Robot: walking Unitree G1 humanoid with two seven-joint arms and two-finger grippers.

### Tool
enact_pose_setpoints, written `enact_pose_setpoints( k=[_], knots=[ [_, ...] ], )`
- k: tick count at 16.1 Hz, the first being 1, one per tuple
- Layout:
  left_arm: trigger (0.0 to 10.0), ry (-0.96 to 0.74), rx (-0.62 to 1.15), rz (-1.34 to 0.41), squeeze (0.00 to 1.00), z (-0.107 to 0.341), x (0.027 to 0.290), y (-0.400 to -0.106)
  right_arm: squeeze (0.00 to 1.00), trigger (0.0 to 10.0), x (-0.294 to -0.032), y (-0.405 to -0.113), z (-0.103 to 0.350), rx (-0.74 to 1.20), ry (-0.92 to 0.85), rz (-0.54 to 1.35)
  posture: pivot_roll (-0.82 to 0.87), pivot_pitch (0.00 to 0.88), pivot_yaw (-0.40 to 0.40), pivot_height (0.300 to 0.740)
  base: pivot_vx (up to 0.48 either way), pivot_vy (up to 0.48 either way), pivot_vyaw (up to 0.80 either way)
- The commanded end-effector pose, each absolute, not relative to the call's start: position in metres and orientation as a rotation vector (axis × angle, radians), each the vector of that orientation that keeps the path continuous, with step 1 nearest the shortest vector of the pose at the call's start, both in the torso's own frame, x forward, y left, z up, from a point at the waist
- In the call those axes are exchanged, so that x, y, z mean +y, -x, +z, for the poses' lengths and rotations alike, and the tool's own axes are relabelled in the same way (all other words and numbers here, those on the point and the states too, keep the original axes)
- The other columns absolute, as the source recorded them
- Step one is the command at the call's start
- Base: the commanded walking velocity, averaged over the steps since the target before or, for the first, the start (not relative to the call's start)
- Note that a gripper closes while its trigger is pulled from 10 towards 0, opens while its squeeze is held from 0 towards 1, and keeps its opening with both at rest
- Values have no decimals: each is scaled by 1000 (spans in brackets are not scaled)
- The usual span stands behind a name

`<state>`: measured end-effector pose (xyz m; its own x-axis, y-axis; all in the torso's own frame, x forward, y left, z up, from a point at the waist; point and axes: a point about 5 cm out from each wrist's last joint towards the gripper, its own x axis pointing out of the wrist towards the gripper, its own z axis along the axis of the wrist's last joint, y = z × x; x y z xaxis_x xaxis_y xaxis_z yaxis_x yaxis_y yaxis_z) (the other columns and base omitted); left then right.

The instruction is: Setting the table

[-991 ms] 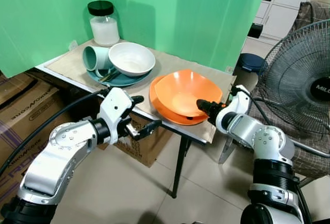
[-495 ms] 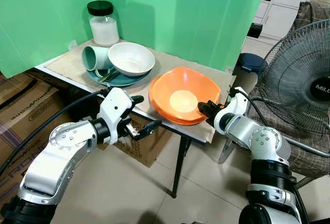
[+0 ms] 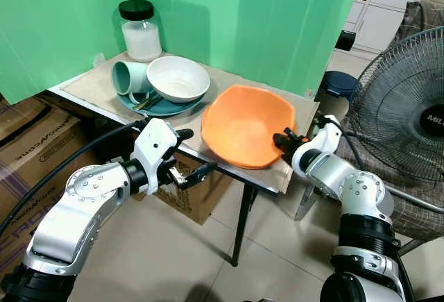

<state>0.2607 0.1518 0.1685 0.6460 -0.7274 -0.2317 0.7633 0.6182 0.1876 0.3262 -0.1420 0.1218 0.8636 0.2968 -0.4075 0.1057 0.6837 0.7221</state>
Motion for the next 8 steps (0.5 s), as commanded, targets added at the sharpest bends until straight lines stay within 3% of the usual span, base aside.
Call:
enact_pose_setpoints(
  k=[1,8],
  knots=[
    [10000,-289,136,-865,769,167,150,-262,0,0,-147,-330,142,423,-811,133,94,0,-43,740,0,0,0],
    [10000,-262,82,-843,765,174,144,-265,0,0,-187,-321,185,140,-700,39,85,0,-43,740,0,0,0]
  ],
)
